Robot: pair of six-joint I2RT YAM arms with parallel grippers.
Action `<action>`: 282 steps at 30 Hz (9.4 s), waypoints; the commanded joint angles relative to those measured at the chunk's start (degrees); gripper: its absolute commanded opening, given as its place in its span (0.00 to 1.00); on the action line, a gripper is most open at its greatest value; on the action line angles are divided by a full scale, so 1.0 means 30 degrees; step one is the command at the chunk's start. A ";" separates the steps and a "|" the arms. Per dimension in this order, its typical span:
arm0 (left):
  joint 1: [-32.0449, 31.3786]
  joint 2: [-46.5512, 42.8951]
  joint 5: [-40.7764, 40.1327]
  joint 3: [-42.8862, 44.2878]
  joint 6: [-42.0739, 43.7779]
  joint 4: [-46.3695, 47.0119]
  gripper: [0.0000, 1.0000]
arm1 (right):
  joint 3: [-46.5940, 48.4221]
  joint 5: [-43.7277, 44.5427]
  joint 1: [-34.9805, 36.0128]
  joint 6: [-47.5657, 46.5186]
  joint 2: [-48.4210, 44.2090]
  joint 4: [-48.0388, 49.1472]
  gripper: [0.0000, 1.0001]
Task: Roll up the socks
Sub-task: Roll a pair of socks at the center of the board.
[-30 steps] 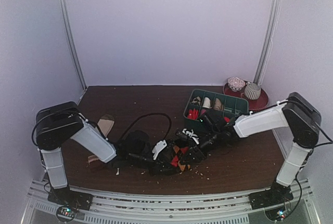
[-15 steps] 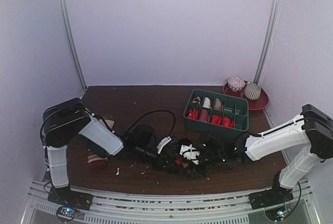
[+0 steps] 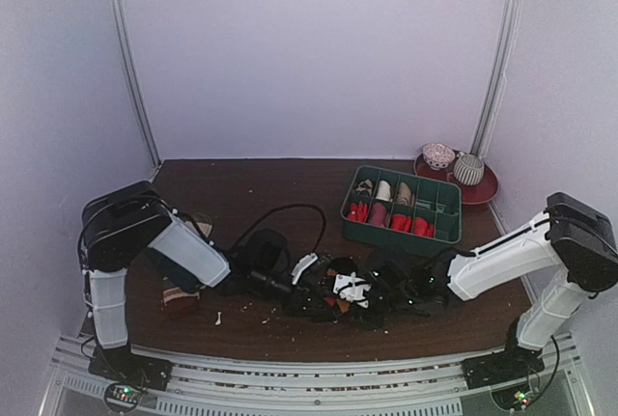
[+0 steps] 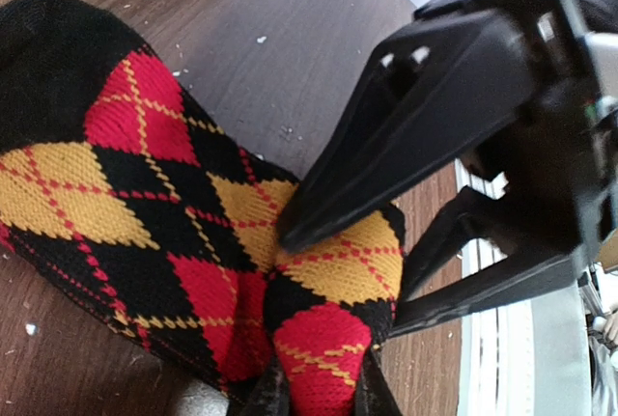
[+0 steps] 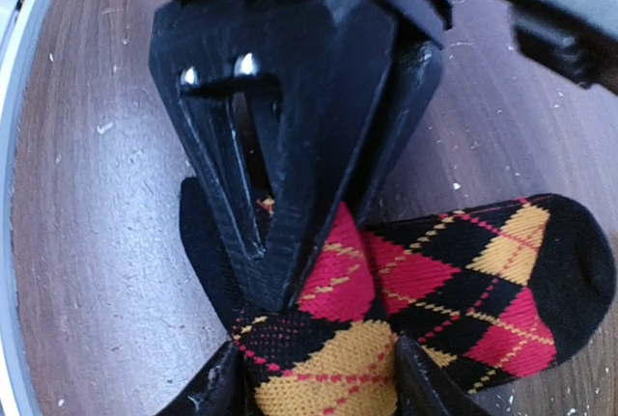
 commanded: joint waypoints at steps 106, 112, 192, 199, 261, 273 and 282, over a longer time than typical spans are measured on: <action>0.0128 -0.1369 -0.4232 -0.6421 -0.0816 0.4404 0.15 | 0.3099 -0.4652 -0.0395 0.1494 0.4962 -0.0032 0.10; 0.0099 -0.5881 -0.5880 -0.8341 0.1545 0.6351 0.53 | 0.4383 -0.8477 -0.1518 0.2140 0.5848 -0.3803 0.10; -0.1188 -0.3128 -0.8040 -0.6316 0.0998 -0.1833 0.00 | 1.0298 -0.6570 -0.2801 0.3275 0.6470 -0.8662 0.27; 0.0365 -0.2093 -0.5182 -0.6143 -0.0804 -0.3636 0.00 | 0.3798 -0.3750 -0.2517 0.0269 0.1133 -0.0098 0.44; -0.0289 -0.7236 -0.6076 -0.7969 0.5896 0.7644 0.60 | 0.5875 -1.2255 -0.4071 0.5524 0.9955 -0.5336 0.26; -0.0633 -0.4504 -0.6956 -0.7617 0.6041 0.7643 0.58 | 0.6026 -1.2246 -0.4118 0.5050 1.0355 -0.5666 0.26; -0.0663 -0.2346 -0.5992 -0.6819 0.6160 0.6448 0.27 | 0.6124 -1.2501 -0.4118 0.4631 1.0177 -0.6029 0.26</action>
